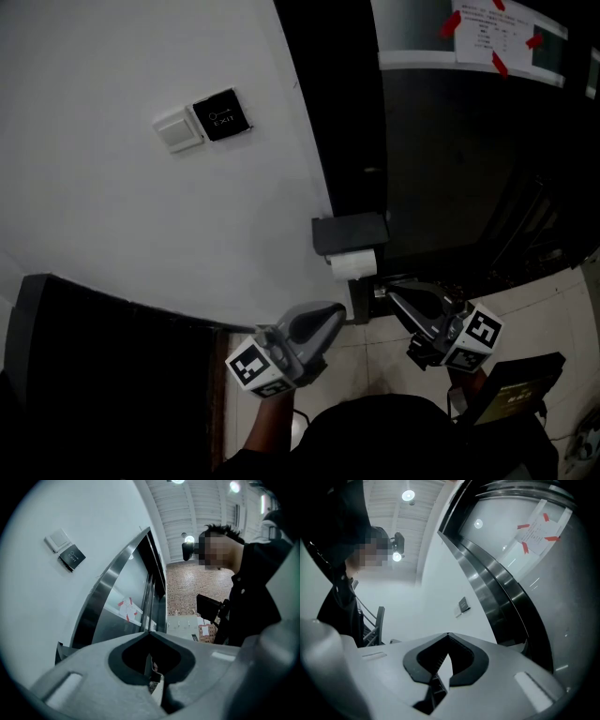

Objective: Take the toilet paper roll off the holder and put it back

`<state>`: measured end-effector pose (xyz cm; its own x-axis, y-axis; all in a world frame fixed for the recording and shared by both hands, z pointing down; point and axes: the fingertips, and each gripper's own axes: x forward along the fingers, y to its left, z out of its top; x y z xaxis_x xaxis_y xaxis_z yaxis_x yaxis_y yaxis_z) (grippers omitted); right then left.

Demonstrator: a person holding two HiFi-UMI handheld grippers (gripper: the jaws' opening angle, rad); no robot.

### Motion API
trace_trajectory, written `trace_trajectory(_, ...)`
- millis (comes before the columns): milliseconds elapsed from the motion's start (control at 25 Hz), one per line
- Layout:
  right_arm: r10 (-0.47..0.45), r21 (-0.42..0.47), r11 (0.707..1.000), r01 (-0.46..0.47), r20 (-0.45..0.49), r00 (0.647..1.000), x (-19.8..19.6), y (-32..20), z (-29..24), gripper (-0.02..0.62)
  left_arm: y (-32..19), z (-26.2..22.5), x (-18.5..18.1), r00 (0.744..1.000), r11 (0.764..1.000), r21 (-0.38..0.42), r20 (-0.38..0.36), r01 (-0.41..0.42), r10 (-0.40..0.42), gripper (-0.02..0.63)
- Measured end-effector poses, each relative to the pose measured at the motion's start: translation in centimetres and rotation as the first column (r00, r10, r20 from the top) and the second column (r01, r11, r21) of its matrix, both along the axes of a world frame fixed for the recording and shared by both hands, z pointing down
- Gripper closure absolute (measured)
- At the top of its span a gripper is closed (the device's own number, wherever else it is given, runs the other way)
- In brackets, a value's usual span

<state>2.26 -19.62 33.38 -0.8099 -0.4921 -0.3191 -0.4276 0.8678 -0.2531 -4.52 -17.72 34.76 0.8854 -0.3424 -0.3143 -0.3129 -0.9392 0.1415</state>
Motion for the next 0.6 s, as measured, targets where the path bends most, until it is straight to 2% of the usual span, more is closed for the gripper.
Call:
trace_trajectory(200,0.005,-0.011,1.000,-0.005,-0.003,1.000,0.0,-0.2,0.4,0.595,-0.2,1.0,-0.2,1.000,1.000,0.005,0.019,0.004,-0.004,0.609)
trace_trajectory(600,0.024,-0.021,0.999,-0.025,-0.041,0.999,0.2,-0.5,1.6,0.594,-0.3,-0.2,0.5,0.999,1.000,0.001,-0.024,-0.025,0.025,0.609)
